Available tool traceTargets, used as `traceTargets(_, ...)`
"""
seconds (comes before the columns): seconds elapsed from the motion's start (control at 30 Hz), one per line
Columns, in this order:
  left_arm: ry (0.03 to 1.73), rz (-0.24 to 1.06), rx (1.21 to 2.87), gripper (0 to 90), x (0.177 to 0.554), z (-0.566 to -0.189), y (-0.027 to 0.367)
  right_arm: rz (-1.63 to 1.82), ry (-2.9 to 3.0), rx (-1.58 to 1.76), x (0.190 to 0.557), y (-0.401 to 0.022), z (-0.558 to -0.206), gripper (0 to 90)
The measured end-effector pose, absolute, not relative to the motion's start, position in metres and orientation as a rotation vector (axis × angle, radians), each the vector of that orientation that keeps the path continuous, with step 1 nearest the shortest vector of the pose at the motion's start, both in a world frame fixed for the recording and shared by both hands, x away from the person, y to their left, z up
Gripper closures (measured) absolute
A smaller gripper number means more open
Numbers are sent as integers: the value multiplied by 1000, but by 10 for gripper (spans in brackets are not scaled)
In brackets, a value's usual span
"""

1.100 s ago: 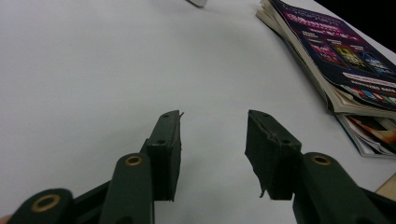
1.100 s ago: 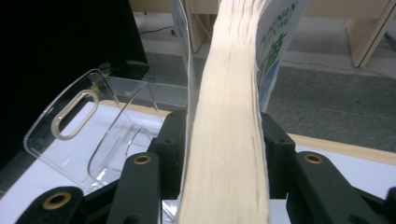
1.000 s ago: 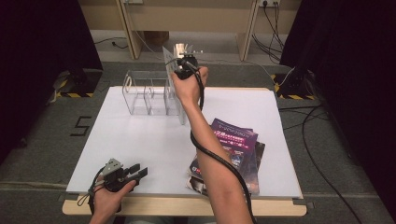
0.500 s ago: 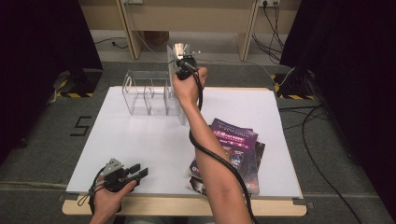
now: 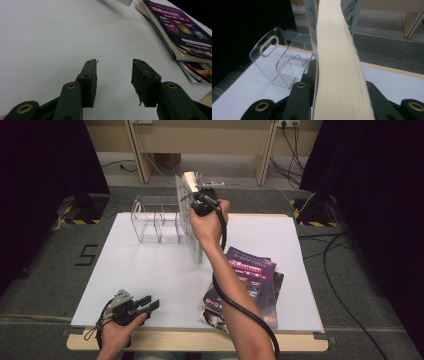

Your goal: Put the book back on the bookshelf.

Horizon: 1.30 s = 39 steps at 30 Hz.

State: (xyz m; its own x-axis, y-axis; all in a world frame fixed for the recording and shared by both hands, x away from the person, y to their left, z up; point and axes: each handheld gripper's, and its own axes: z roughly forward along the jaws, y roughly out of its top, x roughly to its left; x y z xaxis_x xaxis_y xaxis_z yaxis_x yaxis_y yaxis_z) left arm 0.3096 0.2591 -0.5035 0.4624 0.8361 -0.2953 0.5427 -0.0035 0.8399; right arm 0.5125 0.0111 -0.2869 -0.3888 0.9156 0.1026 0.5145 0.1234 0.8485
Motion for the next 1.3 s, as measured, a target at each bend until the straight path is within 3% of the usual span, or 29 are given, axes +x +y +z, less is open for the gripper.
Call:
traceTargets(0.57,1197,357,1666,550,309,-502,260,1409,1931,1179,428,-3,-248,748)
traceTargets(1.0,1199,360,1658,550,308,-502,262,1455,1986,1112,446,18,-241,748)
traceTargets(1.3,1202,357,1664,550,309,-503,262,1385,1952,1175,461,4,-247,748)
